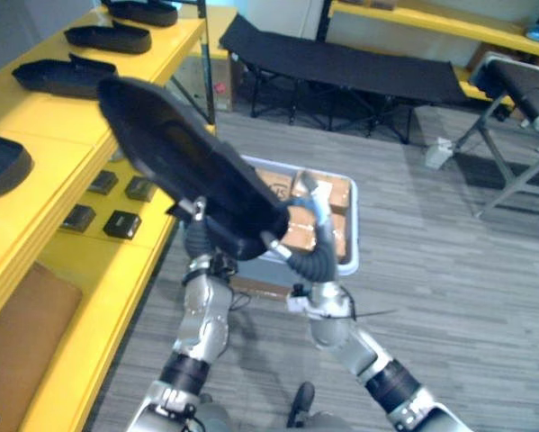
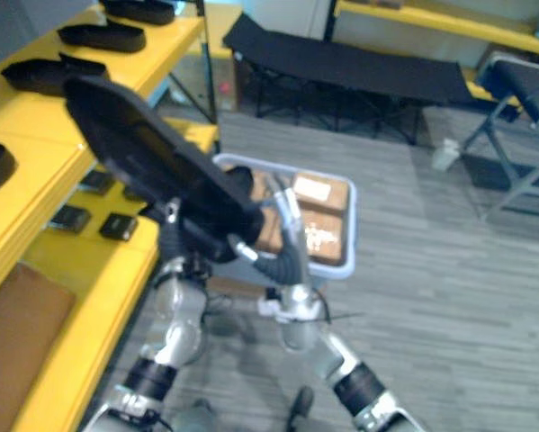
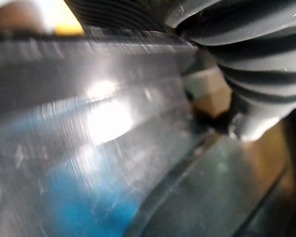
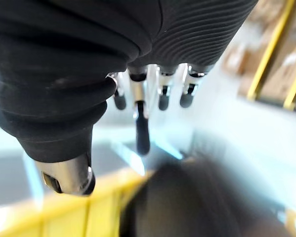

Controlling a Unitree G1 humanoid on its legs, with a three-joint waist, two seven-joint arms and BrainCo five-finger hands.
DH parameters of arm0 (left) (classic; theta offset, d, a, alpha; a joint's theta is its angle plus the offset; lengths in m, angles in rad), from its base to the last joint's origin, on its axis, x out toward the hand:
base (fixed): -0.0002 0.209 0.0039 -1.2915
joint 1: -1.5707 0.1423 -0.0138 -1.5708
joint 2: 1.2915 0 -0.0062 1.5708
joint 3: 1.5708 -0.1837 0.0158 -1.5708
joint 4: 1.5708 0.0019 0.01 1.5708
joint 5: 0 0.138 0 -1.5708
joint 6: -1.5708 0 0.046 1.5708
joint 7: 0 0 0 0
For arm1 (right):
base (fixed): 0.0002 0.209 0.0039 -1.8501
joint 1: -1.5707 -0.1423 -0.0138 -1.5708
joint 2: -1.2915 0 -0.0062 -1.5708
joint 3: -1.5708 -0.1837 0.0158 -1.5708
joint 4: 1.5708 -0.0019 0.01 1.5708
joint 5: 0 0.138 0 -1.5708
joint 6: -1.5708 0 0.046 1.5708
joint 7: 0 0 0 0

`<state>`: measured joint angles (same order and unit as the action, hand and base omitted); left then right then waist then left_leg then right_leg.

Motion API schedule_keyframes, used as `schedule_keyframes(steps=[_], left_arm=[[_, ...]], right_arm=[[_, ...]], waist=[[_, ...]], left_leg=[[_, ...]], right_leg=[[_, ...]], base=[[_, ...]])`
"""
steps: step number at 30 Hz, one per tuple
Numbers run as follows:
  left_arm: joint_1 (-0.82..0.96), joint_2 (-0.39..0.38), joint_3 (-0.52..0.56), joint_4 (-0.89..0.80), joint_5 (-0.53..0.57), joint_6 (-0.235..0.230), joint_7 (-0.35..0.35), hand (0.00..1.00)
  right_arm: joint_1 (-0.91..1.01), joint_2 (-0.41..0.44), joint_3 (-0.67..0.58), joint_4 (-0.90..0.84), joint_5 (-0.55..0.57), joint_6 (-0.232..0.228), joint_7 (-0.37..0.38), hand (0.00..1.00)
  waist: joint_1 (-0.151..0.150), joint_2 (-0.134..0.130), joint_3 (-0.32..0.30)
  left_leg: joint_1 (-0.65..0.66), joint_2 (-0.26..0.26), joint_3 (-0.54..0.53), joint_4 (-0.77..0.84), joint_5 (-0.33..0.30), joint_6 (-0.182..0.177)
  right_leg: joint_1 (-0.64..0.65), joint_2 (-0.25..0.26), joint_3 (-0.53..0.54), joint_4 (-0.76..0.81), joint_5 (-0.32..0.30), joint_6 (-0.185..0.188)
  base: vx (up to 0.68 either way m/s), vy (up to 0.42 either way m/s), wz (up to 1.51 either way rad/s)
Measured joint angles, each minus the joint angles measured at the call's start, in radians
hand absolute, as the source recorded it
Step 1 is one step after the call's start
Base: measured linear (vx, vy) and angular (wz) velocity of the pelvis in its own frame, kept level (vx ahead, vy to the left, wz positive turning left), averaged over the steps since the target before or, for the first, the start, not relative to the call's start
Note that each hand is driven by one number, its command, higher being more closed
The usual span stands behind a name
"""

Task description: Walk over and take plastic housings, then place them on the shelf

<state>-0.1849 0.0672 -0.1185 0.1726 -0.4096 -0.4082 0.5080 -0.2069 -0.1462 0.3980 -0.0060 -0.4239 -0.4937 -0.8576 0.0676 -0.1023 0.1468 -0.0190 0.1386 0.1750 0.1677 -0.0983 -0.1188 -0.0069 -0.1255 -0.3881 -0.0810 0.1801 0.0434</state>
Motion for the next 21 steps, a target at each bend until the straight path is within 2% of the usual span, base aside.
schedule_keyframes(steps=[2, 3, 4, 6, 7, 8, 9, 10, 12, 15, 17, 21], left_arm=[[0.059, 0.003, 0.06, -0.042, 0.126, 0.007, 0.078, 1.0], [0.099, 0.003, 0.1, -0.083, 0.191, 0.009, 0.118, 1.0], [0.118, 0.003, 0.116, -0.106, 0.215, 0.01, 0.132, 1.0], [0.185, 0.002, 0.151, -0.182, 0.304, 0.011, 0.18, 1.0], [0.2, 0.001, 0.15, -0.198, 0.322, 0.011, 0.187, 1.0], [0.23, -0.004, 0.15, -0.231, 0.367, 0.012, 0.191, 1.0], [0.257, -0.016, 0.147, -0.266, 0.417, 0.021, 0.192, 1.0], [0.271, -0.022, 0.146, -0.284, 0.435, 0.025, 0.194, 1.0], [0.316, -0.039, 0.139, -0.326, 0.531, 0.06, 0.214, 1.0], [0.352, -0.036, 0.14, -0.35, 0.588, 0.085, 0.216, 1.0], [0.353, -0.034, 0.14, -0.351, 0.628, 0.092, 0.212, 1.0], [0.353, 0.011, 0.149, -0.367, 0.651, 0.094, 0.232, 1.0]], right_arm=[[0.064, -0.003, -0.1, -0.065, 0.094, 0.017, 0.004, 0.0], [0.113, -0.008, -0.158, -0.097, 0.134, 0.051, 0.007, 0.0], [0.139, -0.011, -0.182, -0.106, 0.154, 0.067, 0.009, 0.0], [0.254, -0.015, -0.251, -0.109, 0.273, 0.114, 0.039, 0.0], [0.284, -0.011, -0.265, -0.108, 0.306, 0.121, 0.048, 0.0], [0.343, -0.001, -0.296, -0.105, 0.412, 0.123, 0.099, 0.0], [0.394, 0.017, -0.336, -0.089, 0.5, 0.122, 0.151, 0.0], [0.418, 0.026, -0.356, -0.077, 0.535, 0.122, 0.171, 0.0], [0.499, 0.051, -0.428, -0.025, 0.628, 0.117, 0.219, 0.0], [0.555, 0.073, -0.457, -0.017, 0.671, 0.07, 0.255, 0.0], [0.573, 0.076, -0.458, -0.022, 0.713, 0.033, 0.306, 0.0], [0.533, 0.076, -0.45, -0.024, 0.744, 0.027, 0.393, 0.0]], waist=[[-0.005, 0.001, -0.004], [-0.008, 0.003, -0.004], [-0.01, 0.004, -0.005], [-0.02, 0.018, -0.023], [-0.023, 0.024, -0.029], [-0.031, 0.039, -0.039], [-0.037, 0.053, -0.047], [-0.04, 0.059, -0.051], [-0.064, 0.084, -0.067], [-0.085, 0.093, -0.07], [-0.093, 0.09, -0.072], [-0.084, 0.091, -0.071]], left_leg=[[0.01, -0.001, 0.003, -0.003, -0.003, 0.003], [0.016, -0.002, 0.006, -0.008, -0.004, 0.003], [0.018, -0.002, 0.009, -0.013, -0.004, 0.003], [0.02, 0.0, 0.028, -0.023, -0.004, 0.003], [0.019, -0.001, 0.03, -0.024, -0.005, 0.002], [0.02, -0.001, 0.033, -0.027, -0.005, 0.002], [0.025, 0.001, 0.045, -0.027, -0.006, -0.001], [0.03, 0.002, 0.053, -0.029, -0.007, -0.001], [0.046, 0.001, 0.059, -0.044, -0.008, -0.001], [0.065, 0.005, 0.085, -0.056, -0.009, -0.002], [0.071, 0.007, 0.09, -0.056, -0.015, 0.002], [0.066, 0.007, 0.085, -0.057, -0.02, 0.005]], right_leg=[[0.007, -0.001, 0.001, -0.003, -0.012, 0.005], [0.008, -0.001, 0.003, -0.008, -0.018, 0.002], [0.008, -0.001, 0.004, -0.008, -0.019, 0.002], [-0.004, 0.001, 0.015, -0.009, -0.022, 0.002], [-0.007, 0.001, 0.017, -0.009, -0.022, 0.002], [-0.011, 0.001, 0.022, -0.009, -0.019, 0.005], [-0.013, 0.003, 0.033, -0.008, -0.017, 0.006], [-0.014, 0.004, 0.038, -0.007, -0.017, 0.006], [-0.011, 0.006, 0.046, 0.0, -0.015, 0.008], [-0.012, 0.007, 0.068, -0.004, -0.015, 0.008], [-0.011, 0.012, 0.074, -0.009, -0.023, 0.008], [-0.011, 0.014, 0.07, -0.009, -0.03, 0.003]], base=[[-0.01, 0.04, -0.04], [-0.03, 0.035, -0.06], [-0.02, 0.034, -0.07], [0.02, 0.029, -0.13], [0.05, 0.034, -0.14], [0.06, 0.041, -0.16], [0.07, 0.044, -0.2], [0.07, 0.042, -0.24], [0.08, 0.046, -0.16], [0.02, 0.051, -0.24], [-0.04, 0.028, -0.08], [-0.04, 0.02, 0.03]])
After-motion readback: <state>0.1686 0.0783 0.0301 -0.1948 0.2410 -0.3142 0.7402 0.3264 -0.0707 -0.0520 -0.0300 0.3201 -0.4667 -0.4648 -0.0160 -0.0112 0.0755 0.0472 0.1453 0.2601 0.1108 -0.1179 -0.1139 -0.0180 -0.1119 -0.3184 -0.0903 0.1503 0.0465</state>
